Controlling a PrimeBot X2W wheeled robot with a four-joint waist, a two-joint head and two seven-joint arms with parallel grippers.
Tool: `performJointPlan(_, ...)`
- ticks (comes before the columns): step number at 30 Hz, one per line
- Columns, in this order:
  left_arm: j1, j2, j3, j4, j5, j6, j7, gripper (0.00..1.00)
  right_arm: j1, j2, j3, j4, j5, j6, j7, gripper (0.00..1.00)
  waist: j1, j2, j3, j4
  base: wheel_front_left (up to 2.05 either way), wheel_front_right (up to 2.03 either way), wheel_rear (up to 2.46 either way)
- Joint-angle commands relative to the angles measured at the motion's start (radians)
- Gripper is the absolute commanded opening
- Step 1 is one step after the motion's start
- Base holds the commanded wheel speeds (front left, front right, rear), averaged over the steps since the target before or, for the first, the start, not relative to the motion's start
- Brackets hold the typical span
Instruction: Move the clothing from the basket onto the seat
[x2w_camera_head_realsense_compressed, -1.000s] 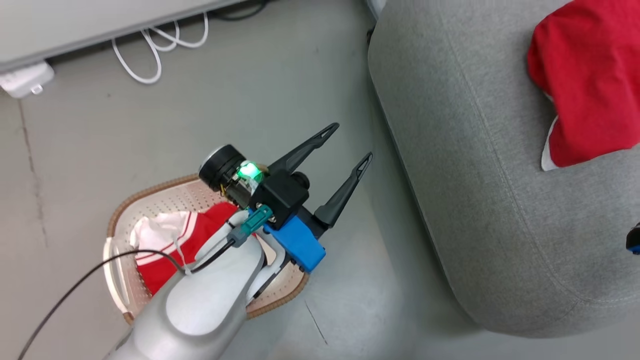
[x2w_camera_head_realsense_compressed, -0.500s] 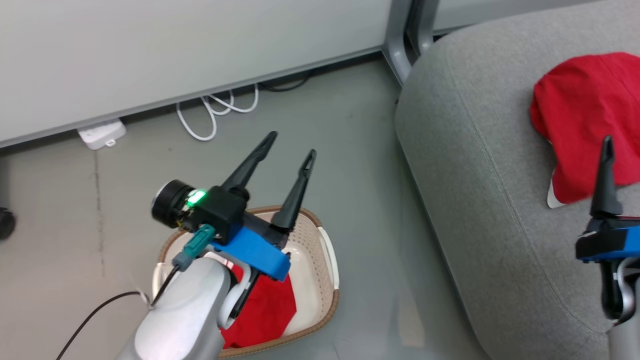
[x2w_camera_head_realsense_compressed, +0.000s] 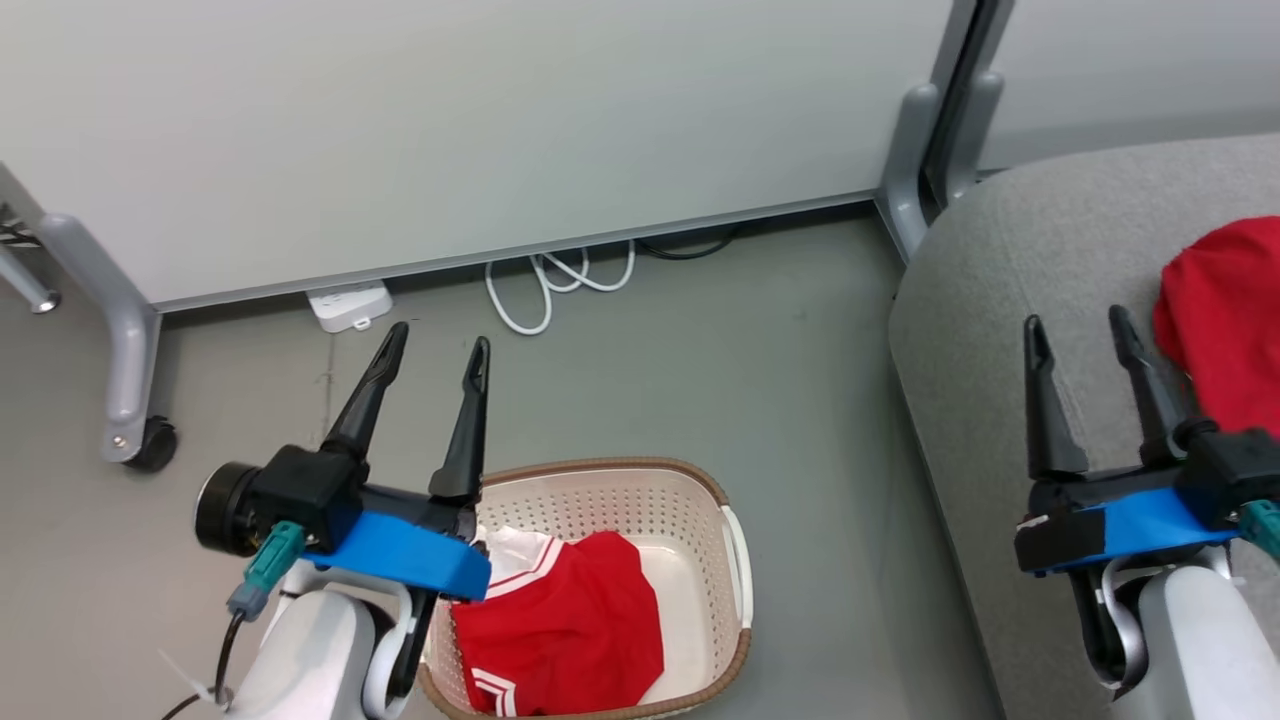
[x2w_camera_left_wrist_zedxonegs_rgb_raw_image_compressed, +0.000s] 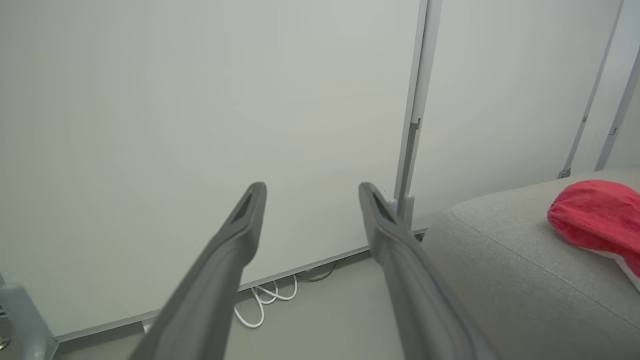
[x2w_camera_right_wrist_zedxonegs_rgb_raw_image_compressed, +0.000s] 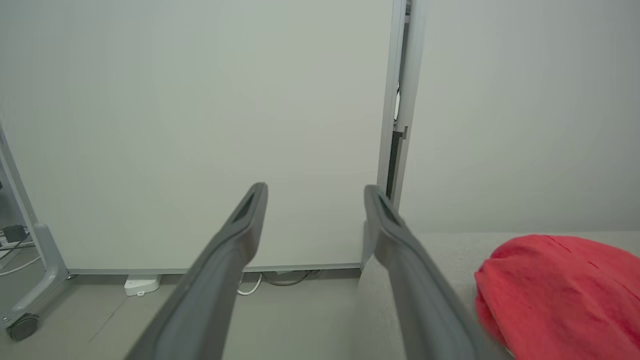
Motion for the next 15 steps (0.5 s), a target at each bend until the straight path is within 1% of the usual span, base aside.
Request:
performJointPlan(1, 0.028, 0.001, 0.021, -0.006, 0.01, -0.003, -0.003, 1.0, 0.023, 0.011, 0.014, -0.001, 0.01, -0.001, 0.0, 1.0, 0.0001, -0.0001, -0.014, 0.018, 0.0, 0.0, 0.0)
performJointPlan(7, 0.079, -0.016, 0.094, -0.013, 0.033, -0.017, -0.003, 1.0, 0.031, 0.025, 0.061, 0.009, 0.026, -0.001, 0.0, 1.0, 0.0001, -0.0001, -0.032, 0.035, 0.0, 0.0, 0.0)
performJointPlan(15, 0.158, -0.044, 0.177, -0.015, 0.064, -0.041, -0.003, 1.0, 0.091, 0.051, 0.082, 0.019, 0.031, -0.001, 0.0, 1.0, 0.0001, -0.0001, -0.068, 0.052, 0.0, 0.0, 0.0)
